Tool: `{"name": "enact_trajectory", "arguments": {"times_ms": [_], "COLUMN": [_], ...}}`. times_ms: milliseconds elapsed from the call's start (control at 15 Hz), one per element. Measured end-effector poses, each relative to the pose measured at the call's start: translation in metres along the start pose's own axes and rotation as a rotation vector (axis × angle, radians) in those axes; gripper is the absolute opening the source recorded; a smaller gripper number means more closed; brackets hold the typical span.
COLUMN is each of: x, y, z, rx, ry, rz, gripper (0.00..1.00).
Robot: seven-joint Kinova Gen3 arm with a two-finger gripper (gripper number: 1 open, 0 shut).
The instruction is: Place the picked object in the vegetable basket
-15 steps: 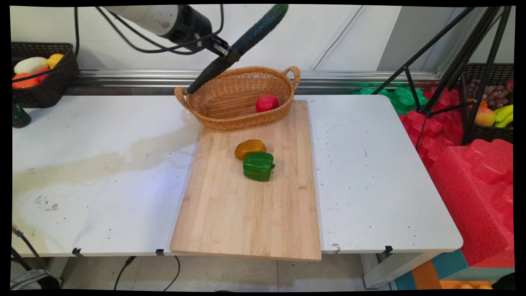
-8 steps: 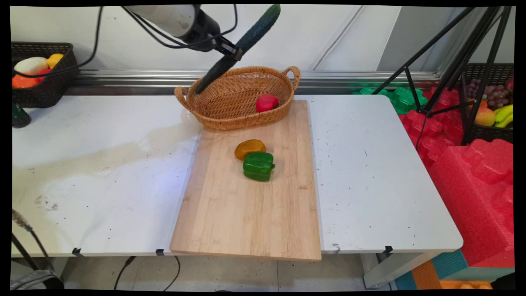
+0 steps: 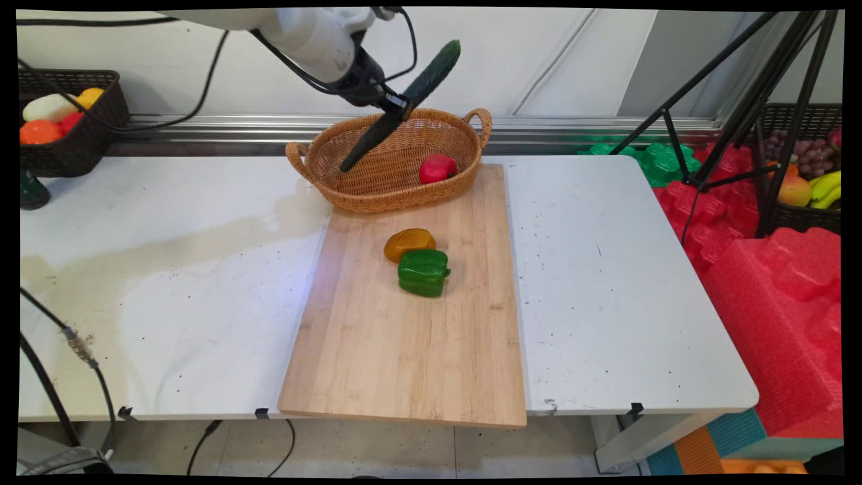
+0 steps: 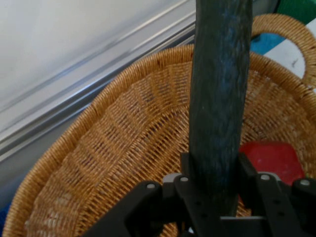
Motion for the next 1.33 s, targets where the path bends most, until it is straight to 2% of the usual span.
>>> {"name": "enact_trajectory", "arguments": {"times_ms": [333,533,933,1000,1333], "x": [0.000,0.000,-0.003,-0.004,-0.004], "y": [0.003,0.006,0.009,0.009,0.011], "z": [0.046,0.066,0.088,0.089,0.085], "rx": [0.002,-0.004,-0.013,-0.015,-0.031], "ry": [-0.066,-0.086,-0.112,-0.114,-0.099], "rz": [-0.011,-0.013,-0.021,-0.018,0.015], "gripper": [0.00,0.00,0.00,1.00,1.00]}}
